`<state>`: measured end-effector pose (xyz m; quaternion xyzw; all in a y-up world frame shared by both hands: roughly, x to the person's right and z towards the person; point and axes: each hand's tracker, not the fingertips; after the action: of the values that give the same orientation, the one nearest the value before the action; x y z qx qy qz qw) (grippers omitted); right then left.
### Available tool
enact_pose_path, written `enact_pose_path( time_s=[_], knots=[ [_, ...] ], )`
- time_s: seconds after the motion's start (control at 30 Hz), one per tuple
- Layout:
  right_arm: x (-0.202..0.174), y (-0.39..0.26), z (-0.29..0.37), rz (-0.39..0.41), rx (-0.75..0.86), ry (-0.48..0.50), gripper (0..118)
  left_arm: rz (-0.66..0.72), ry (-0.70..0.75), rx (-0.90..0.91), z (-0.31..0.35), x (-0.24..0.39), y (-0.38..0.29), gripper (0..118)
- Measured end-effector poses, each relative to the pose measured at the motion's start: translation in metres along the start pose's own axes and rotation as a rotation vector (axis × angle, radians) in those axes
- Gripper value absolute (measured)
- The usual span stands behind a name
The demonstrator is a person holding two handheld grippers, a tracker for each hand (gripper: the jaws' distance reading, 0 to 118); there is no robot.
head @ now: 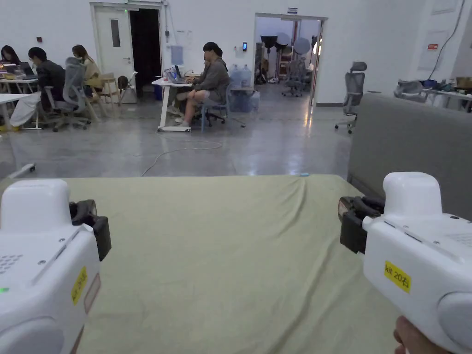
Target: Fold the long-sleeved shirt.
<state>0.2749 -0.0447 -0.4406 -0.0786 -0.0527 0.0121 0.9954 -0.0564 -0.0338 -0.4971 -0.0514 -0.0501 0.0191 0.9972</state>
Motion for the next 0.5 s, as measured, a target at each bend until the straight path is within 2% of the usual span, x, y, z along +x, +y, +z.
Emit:
enact_pose_path(
  time_s=[0.17, 0.2, 0.23, 0.27, 0.3, 0.33, 0.4, 0.43, 0.5],
  knots=[
    [0.001, -0.012, -0.001, -0.022, -0.018, 0.043, 0, -0.021, 0.006, -0.025, 0.007, 0.008, -0.004, 0],
    [0.001, -0.01, -0.002, -0.043, -0.021, 0.064, 13, -0.023, 0.014, -0.02, 0.008, 0.01, -0.002, 0],
    [0.002, -0.008, -0.004, -0.072, -0.02, 0.093, 61, -0.034, 0.049, -0.001, 0.01, 0.009, -0.001, 19],
    [0.003, -0.006, -0.008, -0.108, -0.025, 0.13, 104, -0.058, 0.092, 0.045, 0.013, 0.011, 0.001, 60],
    [0.005, -0.005, -0.016, -0.141, -0.053, 0.147, 117, -0.066, 0.101, 0.026, 0.011, 0.011, 0.002, 98],
    [0.004, -0.003, -0.019, -0.189, -0.05, 0.19, 117, -0.064, 0.08, 0.014, 0.011, 0.011, 0.002, 118],
    [-0.006, 0.005, -0.033, -0.197, -0.112, 0.078, 118, -0.05, 0.06, 0.056, 0.019, 0.007, 0.005, 118],
    [-0.007, 0.005, -0.03, -0.17, -0.131, 0.034, 118, -0.047, 0.075, 0.05, 0.02, 0.006, 0.006, 118],
    [-0.02, 0.007, -0.037, -0.056, -0.134, -0.046, 118, -0.05, 0.088, 0.053, 0.021, 0.004, 0.006, 118]
  ],
)
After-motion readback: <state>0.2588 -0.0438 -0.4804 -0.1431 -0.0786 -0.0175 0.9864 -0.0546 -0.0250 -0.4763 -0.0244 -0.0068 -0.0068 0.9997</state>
